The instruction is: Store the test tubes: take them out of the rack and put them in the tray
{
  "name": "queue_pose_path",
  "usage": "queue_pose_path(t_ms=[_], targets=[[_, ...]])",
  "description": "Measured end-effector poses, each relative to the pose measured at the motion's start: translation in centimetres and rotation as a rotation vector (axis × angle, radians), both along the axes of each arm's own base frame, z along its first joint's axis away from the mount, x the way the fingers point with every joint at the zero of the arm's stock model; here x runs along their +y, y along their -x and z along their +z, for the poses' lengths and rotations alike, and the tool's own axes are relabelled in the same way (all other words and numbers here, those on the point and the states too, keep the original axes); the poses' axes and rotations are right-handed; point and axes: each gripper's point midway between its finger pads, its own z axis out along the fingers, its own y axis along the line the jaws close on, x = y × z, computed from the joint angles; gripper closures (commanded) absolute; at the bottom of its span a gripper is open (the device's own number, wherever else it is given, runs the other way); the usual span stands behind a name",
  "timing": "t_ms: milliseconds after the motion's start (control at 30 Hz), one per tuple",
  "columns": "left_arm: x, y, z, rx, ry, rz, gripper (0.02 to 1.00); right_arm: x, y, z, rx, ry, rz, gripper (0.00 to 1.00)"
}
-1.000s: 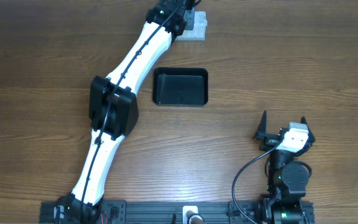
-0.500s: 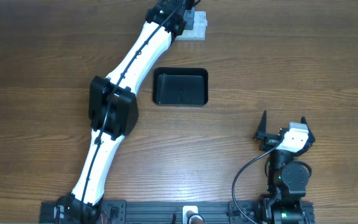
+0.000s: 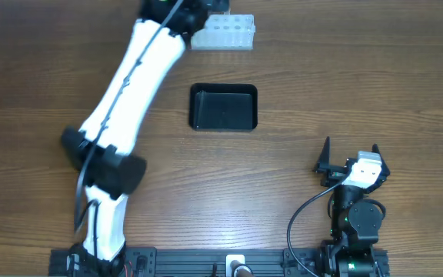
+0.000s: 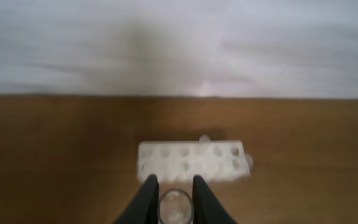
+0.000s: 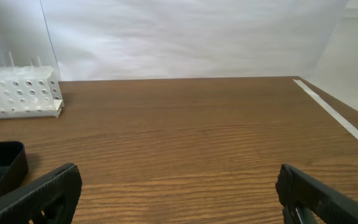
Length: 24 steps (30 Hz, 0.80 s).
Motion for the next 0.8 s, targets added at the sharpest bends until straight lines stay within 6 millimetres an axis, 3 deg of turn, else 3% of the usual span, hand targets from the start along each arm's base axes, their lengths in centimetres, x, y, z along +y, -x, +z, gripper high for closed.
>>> queue_pose_path(t_ms=[67,167,333,467,600,800], targets=[[0.6,2.0,0.9,0.037,0.017,0.019,0.895,0.0,0.0,0.0,0.000,0.000,0.000,0.007],[0.8,4.8,-0.4,0.143,0.026,0.053,0.893,0.0,0.0,0.0,0.000,0.000,0.000,0.007],[-0.2,7.7,-6.3,0.327,0.012,0.116,0.890,0.0,0.0,0.0,0.000,0.000,0.000,0.009],[-1.4,8.7,-12.1,0.423,-0.002,0.146,0.893,0.0,0.0,0.0,0.000,0.000,0.000,0.007],[-1.1,9.5,-17.3,0.510,-0.037,0.174,0.893,0.0,0.0,0.0,0.000,0.000,0.000,0.007],[-1.0,9.8,-19.9,0.556,-0.063,0.184,0.890,0.0,0.0,0.0,0.000,0.000,0.000,0.007]])
